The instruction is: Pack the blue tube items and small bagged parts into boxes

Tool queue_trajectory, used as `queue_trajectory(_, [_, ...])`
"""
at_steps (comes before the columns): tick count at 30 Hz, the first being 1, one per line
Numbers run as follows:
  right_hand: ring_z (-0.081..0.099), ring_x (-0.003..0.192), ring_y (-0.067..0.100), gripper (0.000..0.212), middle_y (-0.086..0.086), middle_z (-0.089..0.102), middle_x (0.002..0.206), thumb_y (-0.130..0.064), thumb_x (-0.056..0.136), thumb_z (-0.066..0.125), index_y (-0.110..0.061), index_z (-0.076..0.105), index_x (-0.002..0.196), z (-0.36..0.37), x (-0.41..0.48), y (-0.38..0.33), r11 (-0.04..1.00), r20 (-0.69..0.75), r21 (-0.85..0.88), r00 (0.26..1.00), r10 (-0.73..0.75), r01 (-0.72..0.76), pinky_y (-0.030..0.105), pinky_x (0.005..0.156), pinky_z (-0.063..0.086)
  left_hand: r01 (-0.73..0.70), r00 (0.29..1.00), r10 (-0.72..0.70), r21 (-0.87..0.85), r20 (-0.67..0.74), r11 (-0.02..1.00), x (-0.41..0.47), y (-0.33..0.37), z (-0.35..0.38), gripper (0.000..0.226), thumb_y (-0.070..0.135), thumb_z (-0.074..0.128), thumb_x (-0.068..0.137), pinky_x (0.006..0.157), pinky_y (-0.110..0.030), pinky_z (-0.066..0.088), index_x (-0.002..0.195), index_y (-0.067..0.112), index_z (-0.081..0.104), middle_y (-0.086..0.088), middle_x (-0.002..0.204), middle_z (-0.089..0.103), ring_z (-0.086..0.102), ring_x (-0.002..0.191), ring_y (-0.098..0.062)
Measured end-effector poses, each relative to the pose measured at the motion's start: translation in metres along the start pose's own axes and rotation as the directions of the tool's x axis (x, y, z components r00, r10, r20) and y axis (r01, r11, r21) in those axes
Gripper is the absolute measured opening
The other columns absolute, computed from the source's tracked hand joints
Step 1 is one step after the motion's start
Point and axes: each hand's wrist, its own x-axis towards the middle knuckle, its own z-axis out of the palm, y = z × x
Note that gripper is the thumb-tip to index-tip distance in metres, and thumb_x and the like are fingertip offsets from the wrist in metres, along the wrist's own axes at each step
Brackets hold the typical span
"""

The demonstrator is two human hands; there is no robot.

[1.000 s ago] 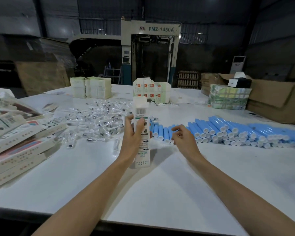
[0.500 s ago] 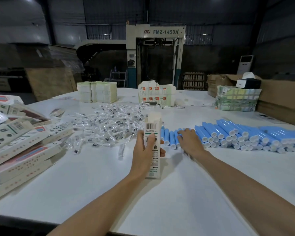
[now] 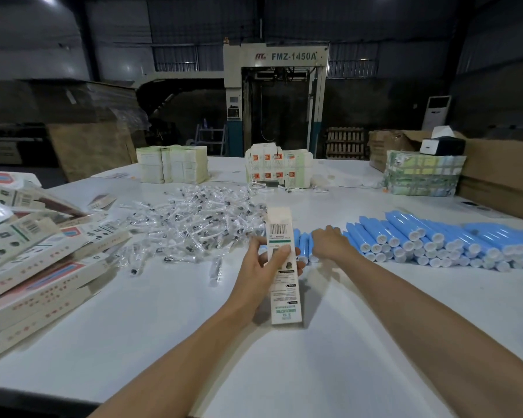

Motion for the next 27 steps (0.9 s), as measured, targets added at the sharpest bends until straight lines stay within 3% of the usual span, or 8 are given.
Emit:
queue_trajectory(6, [0.04, 0.137, 0.034, 0.035, 0.017, 0.046, 0.144, -0.011, 0.1, 0.054, -0.012, 0.053, 0.135, 0.001, 0.002, 0.004, 0.998, -0.072, -0.055, 0.997, 0.02, -0.024, 0.04, 0.104, 0.041, 0.003, 1.0, -0.004, 0.011, 0.029, 1.0, -0.002, 0.003, 0.002, 0.046, 0.032, 0.082, 0.096, 0.085, -0.045, 0.065, 0.127, 0.02, 0.05, -0.015, 0.12, 0.079, 0.079, 0.103, -0.041])
queue_trajectory(10, [0.035, 0.14, 0.036, 0.044, 0.016, 0.041, 0.145, -0.014, 0.096, 0.061, -0.014, 0.049, 0.138, -0.004, 0.003, 0.008, 1.0, 0.023, -0.027, 1.0, 0.009, -0.008, 0.043, 0.105, 0.039, -0.002, 0.999, -0.001, 0.063, 0.051, 0.998, -0.003, 0.007, 0.005, 0.044, 0.033, 0.086, 0.092, 0.093, -0.05, 0.065, 0.127, 0.03, 0.061, -0.011, 0.118, 0.081, 0.08, 0.102, -0.039])
queue_trajectory(14, [0.034, 0.14, 0.039, 0.049, 0.021, 0.038, 0.148, -0.014, 0.098, 0.06, -0.01, 0.043, 0.144, -0.005, 0.004, 0.0, 0.998, 0.044, -0.063, 0.999, -0.013, 0.015, 0.045, 0.109, 0.038, -0.006, 0.997, -0.001, 0.1, 0.071, 0.995, -0.004, 0.008, 0.005, 0.047, 0.033, 0.086, 0.091, 0.1, -0.054, 0.062, 0.135, 0.029, 0.069, -0.006, 0.122, 0.08, 0.08, 0.105, -0.036])
queue_trajectory(20, [0.049, 0.127, 0.035, 0.054, 0.022, 0.051, 0.138, -0.015, 0.096, 0.063, -0.005, 0.037, 0.143, 0.009, -0.002, 0.001, 0.981, -0.142, -0.186, 0.99, 0.025, -0.051, 0.041, 0.105, 0.039, -0.005, 0.998, -0.002, 0.102, 0.068, 0.995, -0.003, 0.009, 0.004, 0.043, 0.039, 0.088, 0.089, 0.1, -0.054, 0.061, 0.128, 0.041, 0.071, -0.005, 0.123, 0.08, 0.08, 0.106, -0.035])
queue_trajectory(25, [0.058, 0.12, 0.037, 0.061, 0.026, 0.059, 0.13, -0.003, 0.099, 0.057, 0.005, 0.026, 0.15, -0.004, -0.015, 0.019, 0.989, -0.298, -0.082, 0.95, 0.096, -0.126, 0.039, 0.099, 0.044, 0.006, 0.998, -0.009, 0.038, 0.058, 0.999, -0.003, 0.008, 0.002, 0.039, 0.038, 0.089, 0.088, 0.089, -0.04, 0.065, 0.122, 0.044, 0.07, -0.008, 0.122, 0.08, 0.08, 0.105, -0.036])
queue_trajectory(27, [0.055, 0.12, 0.035, 0.063, 0.022, 0.056, 0.131, -0.005, 0.1, 0.058, -0.001, 0.026, 0.155, -0.001, -0.029, 0.028, 0.986, -0.37, -0.148, 0.929, 0.016, -0.076, 0.038, 0.098, 0.043, -0.001, 0.999, 0.0, 0.027, 0.044, 1.0, -0.003, 0.007, 0.003, 0.041, 0.035, 0.088, 0.089, 0.087, -0.038, 0.065, 0.125, 0.038, 0.069, -0.009, 0.121, 0.08, 0.08, 0.105, -0.036])
